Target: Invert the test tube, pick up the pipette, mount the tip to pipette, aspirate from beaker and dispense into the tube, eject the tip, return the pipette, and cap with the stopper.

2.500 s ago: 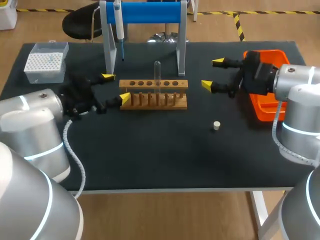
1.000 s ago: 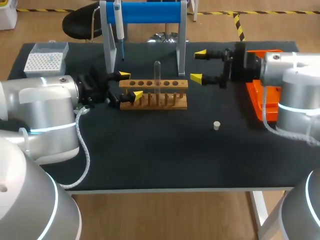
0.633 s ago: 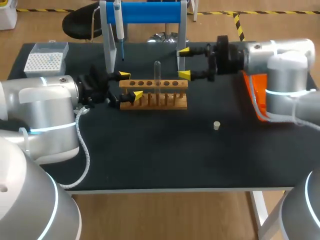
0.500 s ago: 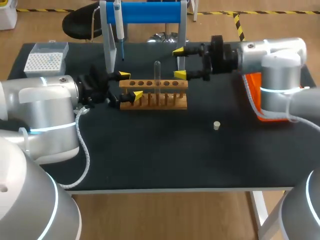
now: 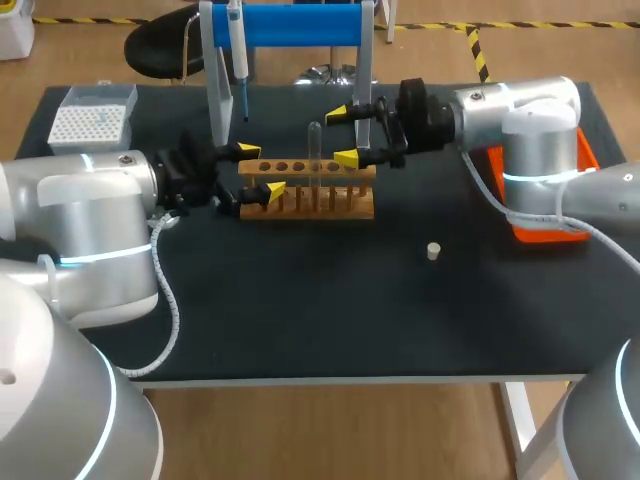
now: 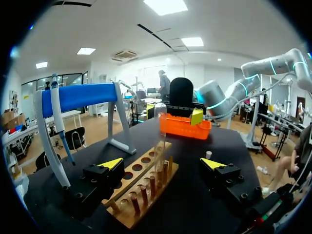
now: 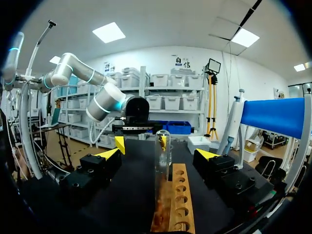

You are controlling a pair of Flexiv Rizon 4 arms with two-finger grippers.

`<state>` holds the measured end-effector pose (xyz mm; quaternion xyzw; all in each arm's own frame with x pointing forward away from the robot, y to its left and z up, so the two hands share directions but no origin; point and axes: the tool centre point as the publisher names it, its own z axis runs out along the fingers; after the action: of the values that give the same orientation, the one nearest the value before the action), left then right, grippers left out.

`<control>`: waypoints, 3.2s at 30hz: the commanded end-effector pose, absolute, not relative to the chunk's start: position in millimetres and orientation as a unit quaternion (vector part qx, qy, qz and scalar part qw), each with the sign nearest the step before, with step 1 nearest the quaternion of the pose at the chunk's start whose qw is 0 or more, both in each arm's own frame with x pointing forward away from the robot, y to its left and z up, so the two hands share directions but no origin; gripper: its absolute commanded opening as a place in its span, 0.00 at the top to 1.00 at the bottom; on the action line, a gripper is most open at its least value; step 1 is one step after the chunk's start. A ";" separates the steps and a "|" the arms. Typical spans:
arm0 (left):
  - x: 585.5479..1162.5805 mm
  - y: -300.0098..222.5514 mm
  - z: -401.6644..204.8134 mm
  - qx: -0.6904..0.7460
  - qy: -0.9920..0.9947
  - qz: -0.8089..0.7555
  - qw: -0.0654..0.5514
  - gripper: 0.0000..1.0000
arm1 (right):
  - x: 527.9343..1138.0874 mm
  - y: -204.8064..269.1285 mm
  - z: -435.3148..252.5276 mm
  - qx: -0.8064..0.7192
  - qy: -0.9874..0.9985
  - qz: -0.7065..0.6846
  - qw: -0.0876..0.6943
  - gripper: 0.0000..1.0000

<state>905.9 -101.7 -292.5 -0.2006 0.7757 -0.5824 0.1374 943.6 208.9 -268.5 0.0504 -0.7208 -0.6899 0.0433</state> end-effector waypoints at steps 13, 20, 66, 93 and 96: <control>905.9 -102.3 -293.1 -0.201 0.776 -0.582 0.138 0.00 | 949.1 228.2 -285.1 0.024 -0.711 -0.702 0.030 0.00; 905.9 -102.3 -293.1 -0.201 0.776 -0.582 0.138 0.00 | 950.6 233.5 -286.6 0.020 -0.709 -0.704 0.027 0.08; 905.9 -102.3 -293.1 -0.201 0.776 -0.582 0.138 0.00 | 946.9 249.1 -290.7 0.030 -0.706 -0.707 0.036 0.53; 905.9 -102.3 -293.1 -0.201 0.776 -0.582 0.138 0.00 | 947.0 250.1 -290.4 0.027 -0.705 -0.708 0.038 1.00; 905.9 -102.3 -293.1 -0.201 0.776 -0.582 0.138 0.00 | 946.6 249.8 -289.7 0.026 -0.706 -0.707 0.038 1.00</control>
<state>906.1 -101.6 -292.4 -0.2006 0.7760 -0.5821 0.1368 946.6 250.1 -289.9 0.0259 -0.7049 -0.7078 0.0381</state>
